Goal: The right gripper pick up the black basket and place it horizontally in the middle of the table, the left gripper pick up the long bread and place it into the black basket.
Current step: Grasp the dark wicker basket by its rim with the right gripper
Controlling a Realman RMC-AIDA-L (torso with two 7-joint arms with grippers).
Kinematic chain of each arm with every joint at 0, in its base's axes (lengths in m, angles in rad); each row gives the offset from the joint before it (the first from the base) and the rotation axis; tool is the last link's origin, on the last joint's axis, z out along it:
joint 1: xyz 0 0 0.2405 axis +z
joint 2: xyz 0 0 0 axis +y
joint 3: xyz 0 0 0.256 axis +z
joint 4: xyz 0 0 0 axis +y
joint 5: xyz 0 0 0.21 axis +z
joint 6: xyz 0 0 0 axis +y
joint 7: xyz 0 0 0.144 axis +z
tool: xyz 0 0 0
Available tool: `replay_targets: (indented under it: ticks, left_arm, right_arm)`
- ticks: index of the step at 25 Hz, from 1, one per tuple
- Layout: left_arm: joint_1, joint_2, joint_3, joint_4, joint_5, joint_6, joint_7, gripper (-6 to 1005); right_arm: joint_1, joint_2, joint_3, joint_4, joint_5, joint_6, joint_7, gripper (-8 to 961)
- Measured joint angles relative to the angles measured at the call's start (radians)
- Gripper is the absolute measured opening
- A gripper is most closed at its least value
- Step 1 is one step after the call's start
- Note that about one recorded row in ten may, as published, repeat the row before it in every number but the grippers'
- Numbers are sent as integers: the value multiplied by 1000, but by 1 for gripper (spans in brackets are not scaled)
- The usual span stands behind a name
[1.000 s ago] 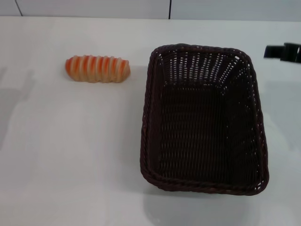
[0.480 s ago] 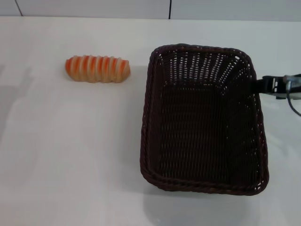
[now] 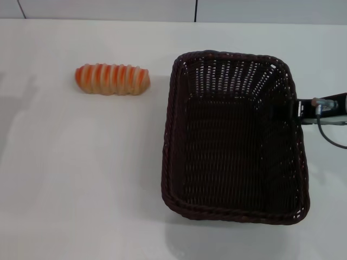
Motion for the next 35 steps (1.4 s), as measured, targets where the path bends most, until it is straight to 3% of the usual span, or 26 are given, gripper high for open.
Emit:
replay_targets:
  ticks: [35]
  left_arm:
    - [1,-1,-35,-1,-1,12,0,859]
  right_arm:
    - [18,0,-40,156,46,-77,-9,703]
